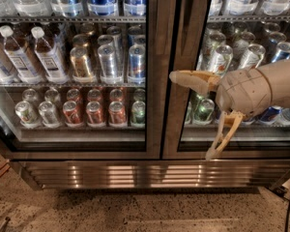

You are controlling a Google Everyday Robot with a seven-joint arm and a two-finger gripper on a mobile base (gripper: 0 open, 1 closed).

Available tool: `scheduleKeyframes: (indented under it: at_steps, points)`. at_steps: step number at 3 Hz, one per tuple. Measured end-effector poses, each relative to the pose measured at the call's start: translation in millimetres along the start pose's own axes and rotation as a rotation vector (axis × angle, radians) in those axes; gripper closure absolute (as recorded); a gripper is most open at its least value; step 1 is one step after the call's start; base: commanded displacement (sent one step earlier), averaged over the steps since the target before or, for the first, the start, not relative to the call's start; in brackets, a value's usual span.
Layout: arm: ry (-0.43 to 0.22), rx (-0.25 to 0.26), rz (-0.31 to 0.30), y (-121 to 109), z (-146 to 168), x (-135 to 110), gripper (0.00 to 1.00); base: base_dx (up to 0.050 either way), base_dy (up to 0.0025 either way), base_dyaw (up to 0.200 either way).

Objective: Open right fridge door

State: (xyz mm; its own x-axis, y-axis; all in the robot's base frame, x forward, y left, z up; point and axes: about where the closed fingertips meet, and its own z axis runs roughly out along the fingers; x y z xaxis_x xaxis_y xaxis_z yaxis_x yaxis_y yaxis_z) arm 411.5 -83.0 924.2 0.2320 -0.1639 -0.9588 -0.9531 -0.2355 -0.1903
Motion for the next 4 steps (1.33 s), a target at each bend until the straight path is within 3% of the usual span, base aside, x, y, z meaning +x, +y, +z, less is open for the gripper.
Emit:
scheduleKeyframes:
  at_steps: [1, 3, 4]
  points:
    - [0.001, 0.004, 0.0, -0.8, 0.8, -0.3, 0.0, 0.0, 0.0, 0.0]
    - [-0.016, 0.169, -0.043, -0.2, 3.7, -10.0, 0.0, 0.0, 0.0, 0.0]
    - [-0.016, 0.169, -0.043, -0.2, 3.7, -10.1, 0.0, 0.0, 0.0, 0.0]
